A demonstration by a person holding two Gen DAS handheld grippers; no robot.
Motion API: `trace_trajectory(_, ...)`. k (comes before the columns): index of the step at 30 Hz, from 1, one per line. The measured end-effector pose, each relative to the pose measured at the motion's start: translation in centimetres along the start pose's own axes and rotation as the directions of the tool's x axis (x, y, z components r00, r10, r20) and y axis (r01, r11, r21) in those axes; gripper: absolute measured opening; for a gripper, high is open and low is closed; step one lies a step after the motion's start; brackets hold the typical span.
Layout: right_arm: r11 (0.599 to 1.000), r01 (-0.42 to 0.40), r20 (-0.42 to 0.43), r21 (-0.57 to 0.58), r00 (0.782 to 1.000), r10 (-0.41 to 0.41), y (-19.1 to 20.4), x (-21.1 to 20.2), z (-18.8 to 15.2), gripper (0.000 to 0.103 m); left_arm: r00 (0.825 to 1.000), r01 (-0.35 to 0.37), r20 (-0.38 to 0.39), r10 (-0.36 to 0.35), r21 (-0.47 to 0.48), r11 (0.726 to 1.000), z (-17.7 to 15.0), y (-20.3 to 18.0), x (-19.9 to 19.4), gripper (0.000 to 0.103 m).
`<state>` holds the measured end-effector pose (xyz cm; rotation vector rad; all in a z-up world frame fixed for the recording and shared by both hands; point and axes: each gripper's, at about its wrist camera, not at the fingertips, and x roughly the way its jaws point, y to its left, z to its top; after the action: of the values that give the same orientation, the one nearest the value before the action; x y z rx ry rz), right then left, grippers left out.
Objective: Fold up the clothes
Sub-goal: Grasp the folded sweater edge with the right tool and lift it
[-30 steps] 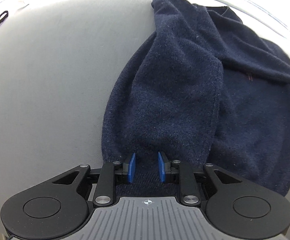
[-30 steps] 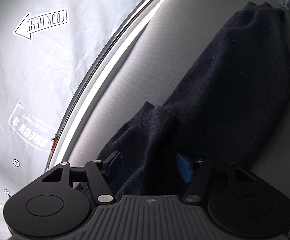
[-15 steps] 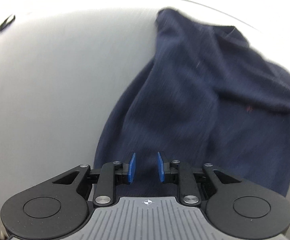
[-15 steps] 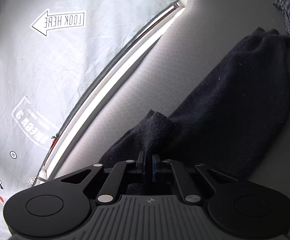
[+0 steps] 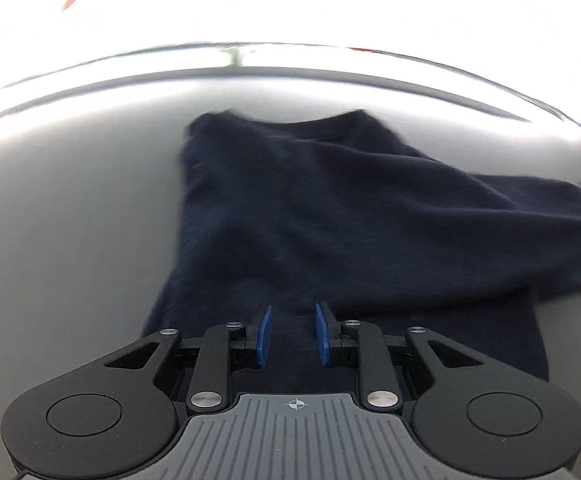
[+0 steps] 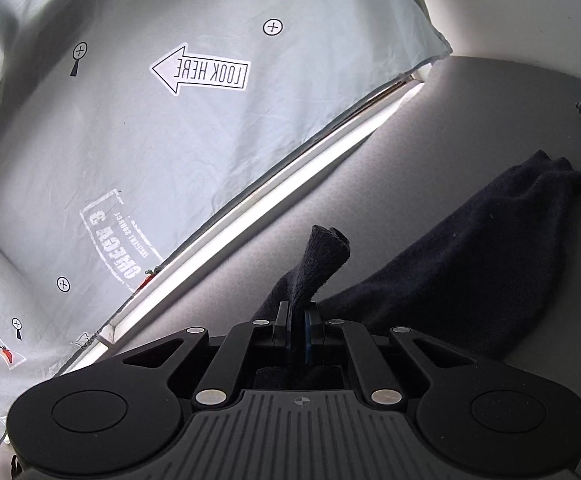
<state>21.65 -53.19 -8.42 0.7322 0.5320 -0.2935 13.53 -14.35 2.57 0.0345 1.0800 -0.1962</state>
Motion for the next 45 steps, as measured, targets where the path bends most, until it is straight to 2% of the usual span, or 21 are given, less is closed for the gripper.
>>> trace_trajectory(3,0.998,0.026,-0.021,0.05,0.999,-0.025,-1.9,0.8,-1.8,0.006,0.997,-0.024,-0.066,0.027,0.047,0.999,-1.0,-0.4,2.1,0.03)
trace_trajectory(6,0.996,0.056,-0.04,0.064,0.998,-0.054,-2.8,0.6,-2.6,0.006,0.99,-0.059,-0.128,0.066,0.056,0.997,-2.3,0.0,4.2,0.032)
trace_trajectory(9,0.992,0.088,-0.074,0.089,0.994,-0.082,-3.8,0.6,-2.8,0.007,0.989,-0.063,-0.132,0.071,0.064,0.996,-2.3,0.1,4.6,0.033)
trace_trajectory(15,0.985,0.117,-0.105,0.127,0.989,-0.104,-5.8,0.6,-2.9,0.012,0.988,-0.077,-0.126,0.095,0.139,0.987,-2.4,-0.7,5.4,0.035)
trace_trajectory(20,0.976,0.111,-0.087,0.185,0.992,-0.096,-6.5,0.4,-3.4,0.029,0.99,-0.05,-0.129,0.062,0.099,0.994,-2.5,-0.1,4.9,0.035)
trace_trajectory(22,0.974,0.094,-0.086,0.208,0.993,-0.077,-6.9,0.6,-3.0,0.039,0.99,-0.044,-0.131,0.057,0.097,0.994,-2.5,0.0,4.8,0.035)
trace_trajectory(24,0.974,0.081,-0.093,0.212,0.994,-0.062,-6.9,0.7,-2.8,0.041,0.99,-0.047,-0.13,0.062,0.111,0.993,-2.5,-0.2,4.9,0.035)
trace_trajectory(26,0.981,0.078,-0.098,0.175,0.993,-0.061,-6.5,0.7,-2.6,0.037,0.989,-0.053,-0.129,0.068,0.117,0.992,-2.5,-0.4,4.9,0.036)
trace_trajectory(28,0.99,0.088,-0.089,0.11,0.993,-0.078,-5.7,0.4,-2.7,0.016,0.989,-0.056,-0.13,0.071,0.118,0.991,-2.5,-0.5,5.0,0.036)
trace_trajectory(30,0.992,0.092,-0.066,0.082,0.994,-0.087,-5.1,-0.3,-2.7,0.012,0.989,-0.048,-0.134,0.064,0.115,0.992,-2.5,-0.4,5.0,0.036)
trace_trajectory(33,0.994,0.086,-0.045,0.062,0.995,-0.083,-4.5,-1.3,-2.6,0.011,0.989,-0.027,-0.14,0.039,0.087,0.996,-2.3,0.1,5.1,0.036)
trace_trajectory(37,0.999,0.04,-0.012,-0.002,0.999,-0.04,-3.0,-2.9,-3.3,0.011,0.989,-0.012,-0.148,0.019,0.05,0.999,-2.1,0.8,4.9,0.036)
trace_trajectory(38,1.0,0.022,-0.012,-0.017,1.0,-0.022,-2.4,-2.5,-3.9,0.011,0.989,-0.011,-0.149,0.017,0.045,0.999,-2.0,0.9,4.9,0.035)
trace_trajectory(42,0.993,-0.082,-0.031,-0.089,0.996,0.08,0.3,-5.3,-4.8,0.01,0.989,0.0,-0.145,0.003,0.022,1.0,-1.9,1.2,4.3,0.031)
trace_trajectory(45,0.986,-0.138,-0.061,-0.089,0.989,0.132,0.3,-7.8,-6.3,0.01,0.991,0.0,-0.134,0.003,0.022,1.0,-1.6,1.7,3.3,0.03)
